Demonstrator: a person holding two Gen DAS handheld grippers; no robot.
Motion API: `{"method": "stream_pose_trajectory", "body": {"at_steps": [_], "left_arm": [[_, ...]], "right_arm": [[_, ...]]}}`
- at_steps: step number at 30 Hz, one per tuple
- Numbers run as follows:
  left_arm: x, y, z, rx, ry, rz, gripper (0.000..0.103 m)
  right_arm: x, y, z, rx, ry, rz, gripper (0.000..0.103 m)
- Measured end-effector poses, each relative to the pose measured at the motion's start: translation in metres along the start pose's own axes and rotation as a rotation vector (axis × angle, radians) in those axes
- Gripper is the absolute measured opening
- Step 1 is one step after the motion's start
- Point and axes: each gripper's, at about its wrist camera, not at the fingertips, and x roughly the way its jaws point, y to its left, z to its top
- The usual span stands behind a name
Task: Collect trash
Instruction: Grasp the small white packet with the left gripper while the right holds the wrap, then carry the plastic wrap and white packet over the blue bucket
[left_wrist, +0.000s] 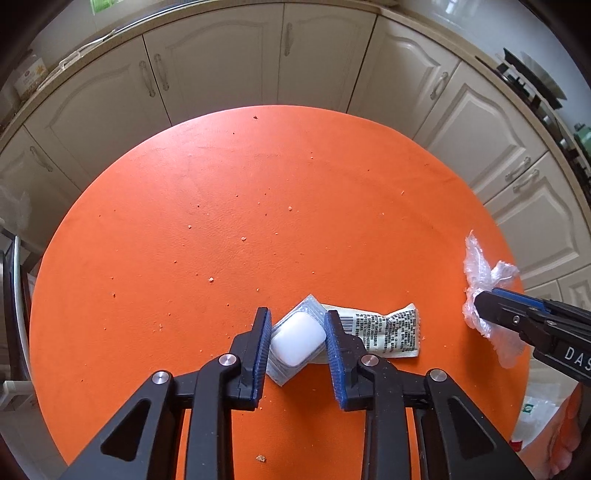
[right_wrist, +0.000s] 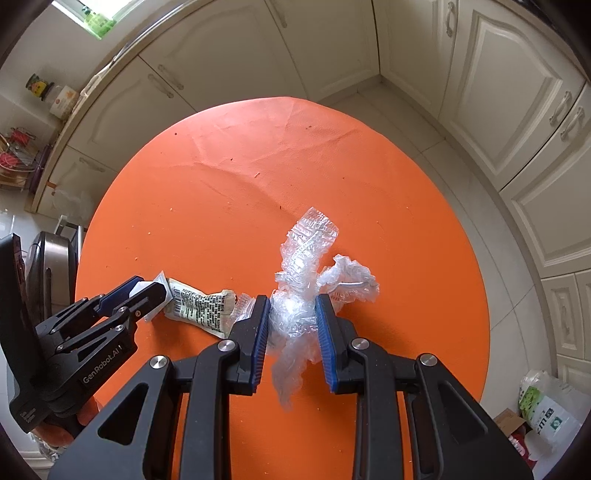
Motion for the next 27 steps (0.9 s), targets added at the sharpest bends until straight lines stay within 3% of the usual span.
{"method": "stream_pose_trajectory", "body": {"at_steps": [5, 16, 27], "left_arm": [[-0.013, -0.009, -0.003, 0.019, -0.031, 0.006, 0.025], [-0.054, -0.049, -0.040, 0.058, -0.083, 0.014, 0.025], [-0.092, -0.129, -0.085, 0.176, -0.121, -0.017, 0.025]], "right_arm": [[-0.008, -0.001, -0.005, 0.004, -0.013, 0.002, 0.025], [-0.044, -0.012, -0.039, 0.020, -0.057, 0.000, 0.025], [-0.091, -0.066, -0.091, 0.096, -0.113, -0.024, 0.025]]}}
